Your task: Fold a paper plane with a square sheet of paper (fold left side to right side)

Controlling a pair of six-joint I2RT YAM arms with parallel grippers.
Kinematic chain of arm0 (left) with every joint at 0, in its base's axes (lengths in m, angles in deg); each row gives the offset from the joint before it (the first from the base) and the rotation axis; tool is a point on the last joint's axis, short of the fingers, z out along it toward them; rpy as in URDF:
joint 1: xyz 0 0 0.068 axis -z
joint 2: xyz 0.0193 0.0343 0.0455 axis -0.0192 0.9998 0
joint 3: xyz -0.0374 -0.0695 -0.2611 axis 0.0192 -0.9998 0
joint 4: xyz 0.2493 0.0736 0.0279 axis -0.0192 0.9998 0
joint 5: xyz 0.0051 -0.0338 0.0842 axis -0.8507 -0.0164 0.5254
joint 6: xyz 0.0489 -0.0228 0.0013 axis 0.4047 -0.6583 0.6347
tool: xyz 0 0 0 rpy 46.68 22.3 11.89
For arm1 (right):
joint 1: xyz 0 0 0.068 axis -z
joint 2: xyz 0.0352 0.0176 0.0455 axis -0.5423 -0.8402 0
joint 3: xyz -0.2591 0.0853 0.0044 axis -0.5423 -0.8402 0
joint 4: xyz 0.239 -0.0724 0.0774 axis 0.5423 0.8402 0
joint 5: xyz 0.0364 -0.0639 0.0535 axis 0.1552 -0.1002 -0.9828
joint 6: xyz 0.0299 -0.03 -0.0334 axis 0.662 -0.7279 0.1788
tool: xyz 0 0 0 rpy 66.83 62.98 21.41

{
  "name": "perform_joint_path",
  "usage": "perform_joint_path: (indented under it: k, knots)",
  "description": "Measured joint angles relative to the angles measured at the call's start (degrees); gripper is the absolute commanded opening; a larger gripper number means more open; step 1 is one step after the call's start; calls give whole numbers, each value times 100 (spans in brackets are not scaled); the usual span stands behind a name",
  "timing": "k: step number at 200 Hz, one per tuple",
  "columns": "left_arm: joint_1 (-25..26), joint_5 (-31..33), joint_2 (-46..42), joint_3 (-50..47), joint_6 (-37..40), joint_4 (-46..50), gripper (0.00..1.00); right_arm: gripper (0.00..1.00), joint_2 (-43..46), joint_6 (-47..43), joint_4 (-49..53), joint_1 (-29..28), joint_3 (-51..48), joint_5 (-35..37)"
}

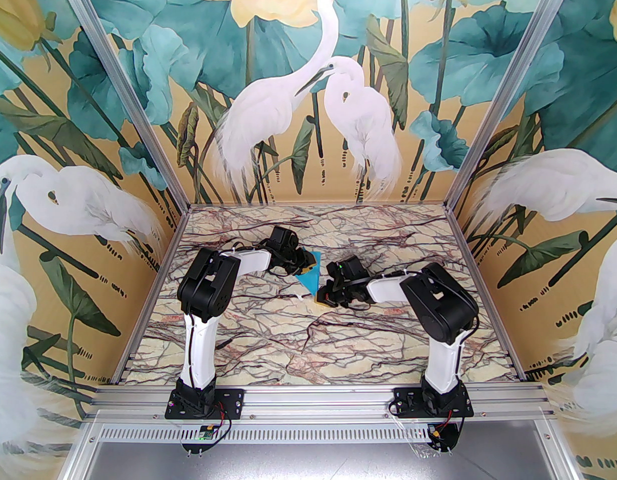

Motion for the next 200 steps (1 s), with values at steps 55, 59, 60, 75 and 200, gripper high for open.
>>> perform_joint_path:
  k: [55,59,60,75,200]
  knots:
    - [0,-2,0,-13,0,-17,28,0,317,28,343,151,-98,-52]
    - [0,-2,0,-15,0,-22,28,0,326,35,348,168,-79,-70]
    - [0,-2,0,-15,0,-24,28,0,328,37,350,170,-72,-72]
    - [0,-2,0,-20,0,-37,28,0,330,66,345,221,79,-94]
    - [4,-33,-13,-24,-92,-109,34,0,-796,304,302,304,1222,94]
